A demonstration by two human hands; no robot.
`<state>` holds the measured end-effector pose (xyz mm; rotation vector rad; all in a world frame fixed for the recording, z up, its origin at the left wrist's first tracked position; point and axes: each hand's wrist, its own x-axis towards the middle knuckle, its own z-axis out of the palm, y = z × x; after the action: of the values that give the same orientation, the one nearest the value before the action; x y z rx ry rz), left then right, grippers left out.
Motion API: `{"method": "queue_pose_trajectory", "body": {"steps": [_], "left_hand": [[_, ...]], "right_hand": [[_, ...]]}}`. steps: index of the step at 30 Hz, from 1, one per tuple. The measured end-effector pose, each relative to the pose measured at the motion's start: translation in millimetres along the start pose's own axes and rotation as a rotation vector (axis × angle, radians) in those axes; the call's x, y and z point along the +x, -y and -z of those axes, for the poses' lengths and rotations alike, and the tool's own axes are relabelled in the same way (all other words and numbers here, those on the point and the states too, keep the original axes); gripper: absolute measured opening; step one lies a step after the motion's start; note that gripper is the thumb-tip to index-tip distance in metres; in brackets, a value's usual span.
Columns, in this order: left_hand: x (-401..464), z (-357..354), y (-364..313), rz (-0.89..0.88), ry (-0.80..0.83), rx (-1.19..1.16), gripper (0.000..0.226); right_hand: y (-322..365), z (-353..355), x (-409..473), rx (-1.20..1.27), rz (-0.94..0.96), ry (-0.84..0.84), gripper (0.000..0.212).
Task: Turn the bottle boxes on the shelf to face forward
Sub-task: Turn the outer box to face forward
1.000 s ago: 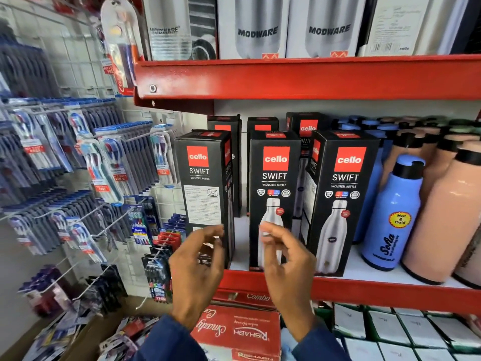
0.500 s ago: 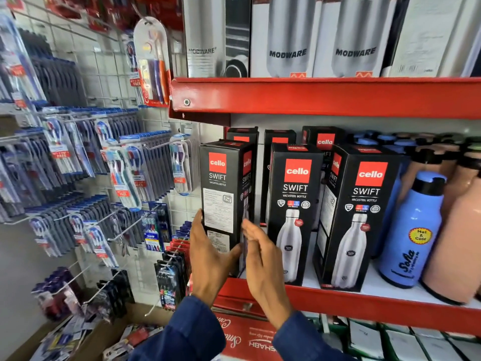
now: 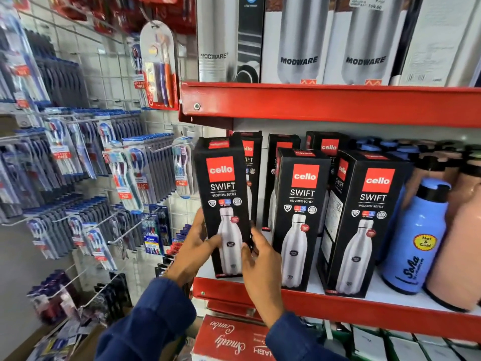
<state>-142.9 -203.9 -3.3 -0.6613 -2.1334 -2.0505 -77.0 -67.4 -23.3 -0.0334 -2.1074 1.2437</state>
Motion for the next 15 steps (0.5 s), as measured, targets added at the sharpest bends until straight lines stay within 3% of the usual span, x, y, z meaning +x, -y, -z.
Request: {"method": "queue_pose_trajectory", "body": {"steps": [4,10,15], "left_hand": [[3,-4,18,0.087,0.039,-0.003,0.061],[-12,-10,33,-0.005,0.087,0.141,0.064],[-26,-15,57,-0.087,-0.092,0.424,0.046]], "right_hand": [[-12,-7,-4,-0.012,-0.013,-0.029,0.046],[-25,-7,-5,-0.040,-0.038,0.026,0.049],[-35,-8,-14,-0.145,-0.076,0.050,0.044]]}}
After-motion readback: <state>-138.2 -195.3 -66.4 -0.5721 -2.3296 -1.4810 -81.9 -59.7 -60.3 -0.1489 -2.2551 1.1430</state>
